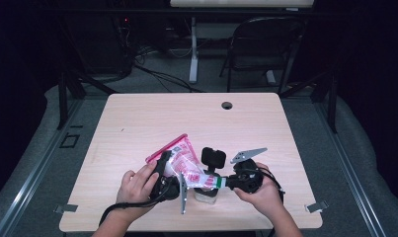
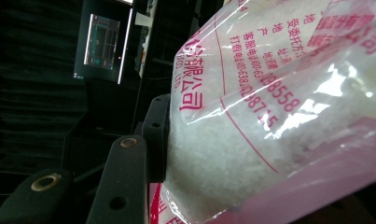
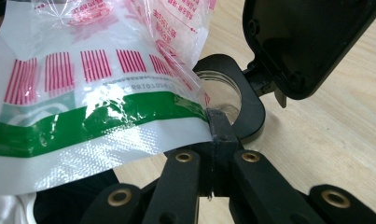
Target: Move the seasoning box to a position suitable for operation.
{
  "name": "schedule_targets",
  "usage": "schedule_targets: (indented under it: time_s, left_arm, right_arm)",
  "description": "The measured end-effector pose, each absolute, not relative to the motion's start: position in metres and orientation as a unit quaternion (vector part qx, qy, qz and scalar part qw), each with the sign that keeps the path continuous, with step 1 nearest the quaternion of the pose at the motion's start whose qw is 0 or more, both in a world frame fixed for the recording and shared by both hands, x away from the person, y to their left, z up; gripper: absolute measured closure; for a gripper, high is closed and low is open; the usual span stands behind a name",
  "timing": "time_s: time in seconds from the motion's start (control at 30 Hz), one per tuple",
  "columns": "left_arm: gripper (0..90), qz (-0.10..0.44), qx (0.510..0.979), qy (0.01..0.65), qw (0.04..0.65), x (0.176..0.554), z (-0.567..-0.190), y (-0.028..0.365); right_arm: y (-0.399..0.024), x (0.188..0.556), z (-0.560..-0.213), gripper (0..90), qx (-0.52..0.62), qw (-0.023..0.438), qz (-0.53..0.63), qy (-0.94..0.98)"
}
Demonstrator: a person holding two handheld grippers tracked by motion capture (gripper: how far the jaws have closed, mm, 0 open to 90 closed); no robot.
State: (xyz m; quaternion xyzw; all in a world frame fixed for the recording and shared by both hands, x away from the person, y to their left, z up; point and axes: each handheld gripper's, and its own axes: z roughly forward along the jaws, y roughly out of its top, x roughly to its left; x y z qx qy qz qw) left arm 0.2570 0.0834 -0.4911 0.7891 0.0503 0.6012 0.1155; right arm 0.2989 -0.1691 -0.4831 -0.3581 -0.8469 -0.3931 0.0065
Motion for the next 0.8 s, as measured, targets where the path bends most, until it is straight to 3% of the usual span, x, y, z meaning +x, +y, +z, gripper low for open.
schedule_targets:
  time_s: [0.3, 0.57, 0.8]
  left_arm:
    - [62.0, 0.601, 0.79, 0.048, 0.112, 0.2572, -0.491, 0.0833]
    - [62.7, 0.595, 0.794, 0.047, 0.11, 0.2574, -0.4928, 0.0824]
    - [63.1, 0.597, 0.794, 0.042, 0.107, 0.2571, -0.4928, 0.0813]
  right_arm:
    - [-0.1681, 0.2984, -0.4828, 89.6, -0.36, 0.003, -0.394, -0.846]
    - [-0.1688, 0.2984, -0.4808, 81.9, -0.36, -0.006, -0.403, -0.841]
    - [-0.167, 0.2967, -0.4785, 82.9, -0.357, -0.012, -0.405, -0.842]
